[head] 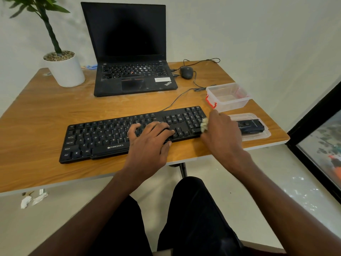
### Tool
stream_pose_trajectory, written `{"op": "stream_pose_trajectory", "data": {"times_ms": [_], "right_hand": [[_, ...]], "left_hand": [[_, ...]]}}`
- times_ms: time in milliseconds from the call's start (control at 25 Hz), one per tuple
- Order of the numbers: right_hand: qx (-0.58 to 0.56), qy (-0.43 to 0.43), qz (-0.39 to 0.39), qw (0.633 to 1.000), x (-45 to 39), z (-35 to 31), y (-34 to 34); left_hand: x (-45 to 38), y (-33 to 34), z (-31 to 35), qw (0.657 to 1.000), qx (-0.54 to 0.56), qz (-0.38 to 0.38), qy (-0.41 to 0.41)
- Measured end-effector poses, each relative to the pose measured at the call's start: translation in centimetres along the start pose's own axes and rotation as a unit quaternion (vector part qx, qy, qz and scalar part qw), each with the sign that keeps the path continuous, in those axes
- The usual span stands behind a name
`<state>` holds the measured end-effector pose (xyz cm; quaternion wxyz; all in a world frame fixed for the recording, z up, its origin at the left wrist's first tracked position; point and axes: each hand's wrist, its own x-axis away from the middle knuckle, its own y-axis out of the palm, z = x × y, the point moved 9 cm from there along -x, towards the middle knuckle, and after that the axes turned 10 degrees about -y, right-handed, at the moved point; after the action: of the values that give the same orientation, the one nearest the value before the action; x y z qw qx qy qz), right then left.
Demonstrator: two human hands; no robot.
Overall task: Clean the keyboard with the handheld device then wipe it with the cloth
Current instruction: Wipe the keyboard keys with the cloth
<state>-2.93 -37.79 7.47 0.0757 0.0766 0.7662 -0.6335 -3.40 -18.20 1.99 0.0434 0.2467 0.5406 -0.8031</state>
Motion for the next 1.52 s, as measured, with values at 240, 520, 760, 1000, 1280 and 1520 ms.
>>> {"op": "stream_pose_trajectory", "data": {"times_ms": [240, 520, 760, 1000, 1280, 1520], "right_hand": [[-0.012, -0.142, -0.016, 0.990, 1.2, -5.5, 2.7], [-0.644, 0.026, 0.001, 0.765, 0.9, -3.7, 2.4], [-0.633, -0.067, -0.040, 0.770, 1.4, -7.2, 0.2], [-0.680, -0.003, -0.050, 0.731, 1.3, -6.7, 0.3], [-0.700, 0.047, -0.009, 0.712, 0.7, -5.3, 1.1], [-0.497, -0.094, -0.067, 0.860, 1.0, -7.2, -0.1]], "left_hand": [[0.0, -0.1, 0.2, 1.000, 0.012, -0.008, 0.002], [-1.0, -4.6, -3.7, 0.933, 0.315, 0.046, -0.165], [-0.8, -5.4, -2.5, 0.832, 0.492, -0.184, -0.177], [-0.4, -7.1, -3.6, 0.791, 0.555, -0.111, -0.232], [-0.8, -8.9, -3.7, 0.816, 0.516, -0.070, -0.248], [-2.0, -9.4, -2.4, 0.899, 0.386, -0.103, -0.180]]}}
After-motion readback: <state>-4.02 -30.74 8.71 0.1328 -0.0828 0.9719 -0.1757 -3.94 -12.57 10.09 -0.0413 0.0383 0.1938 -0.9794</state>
